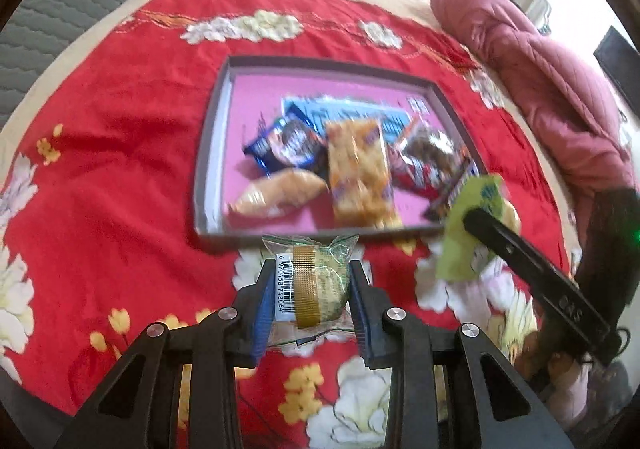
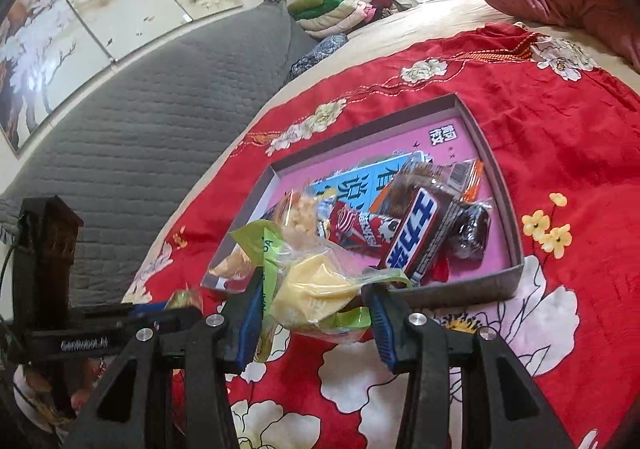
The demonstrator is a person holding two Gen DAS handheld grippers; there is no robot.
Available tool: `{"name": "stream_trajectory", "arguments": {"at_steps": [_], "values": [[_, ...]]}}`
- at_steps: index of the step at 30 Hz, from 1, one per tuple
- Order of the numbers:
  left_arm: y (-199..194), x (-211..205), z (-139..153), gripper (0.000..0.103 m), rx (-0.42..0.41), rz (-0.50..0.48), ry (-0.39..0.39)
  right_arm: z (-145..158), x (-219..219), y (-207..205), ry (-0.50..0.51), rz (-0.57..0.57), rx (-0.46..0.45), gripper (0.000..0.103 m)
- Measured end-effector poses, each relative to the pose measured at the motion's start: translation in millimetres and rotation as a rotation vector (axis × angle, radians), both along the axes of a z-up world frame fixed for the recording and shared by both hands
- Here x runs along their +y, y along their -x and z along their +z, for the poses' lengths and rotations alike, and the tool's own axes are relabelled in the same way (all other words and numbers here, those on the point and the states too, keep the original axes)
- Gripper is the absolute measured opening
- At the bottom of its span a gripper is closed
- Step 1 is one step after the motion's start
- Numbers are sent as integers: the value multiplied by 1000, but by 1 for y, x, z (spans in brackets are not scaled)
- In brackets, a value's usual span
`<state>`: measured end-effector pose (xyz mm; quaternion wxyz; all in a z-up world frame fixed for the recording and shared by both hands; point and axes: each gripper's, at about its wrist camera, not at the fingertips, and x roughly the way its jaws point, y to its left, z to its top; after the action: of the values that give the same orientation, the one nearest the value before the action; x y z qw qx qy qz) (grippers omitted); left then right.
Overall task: Organize snacks
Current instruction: 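Carry the cake packet into the tray with the left tool while the right tool carries the candy bag in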
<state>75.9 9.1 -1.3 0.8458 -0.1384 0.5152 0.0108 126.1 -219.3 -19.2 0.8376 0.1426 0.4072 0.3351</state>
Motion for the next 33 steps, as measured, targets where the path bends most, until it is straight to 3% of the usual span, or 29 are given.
{"name": "stream_trajectory", "arguments": {"at_steps": [17, 33], "values": [[-42, 5, -8, 35, -51, 46, -36, 12, 5, -13, 11, -15, -75, 47], [-60, 6, -21, 35, -28, 59, -37, 11, 12, -26, 46, -39, -111, 47]]}}
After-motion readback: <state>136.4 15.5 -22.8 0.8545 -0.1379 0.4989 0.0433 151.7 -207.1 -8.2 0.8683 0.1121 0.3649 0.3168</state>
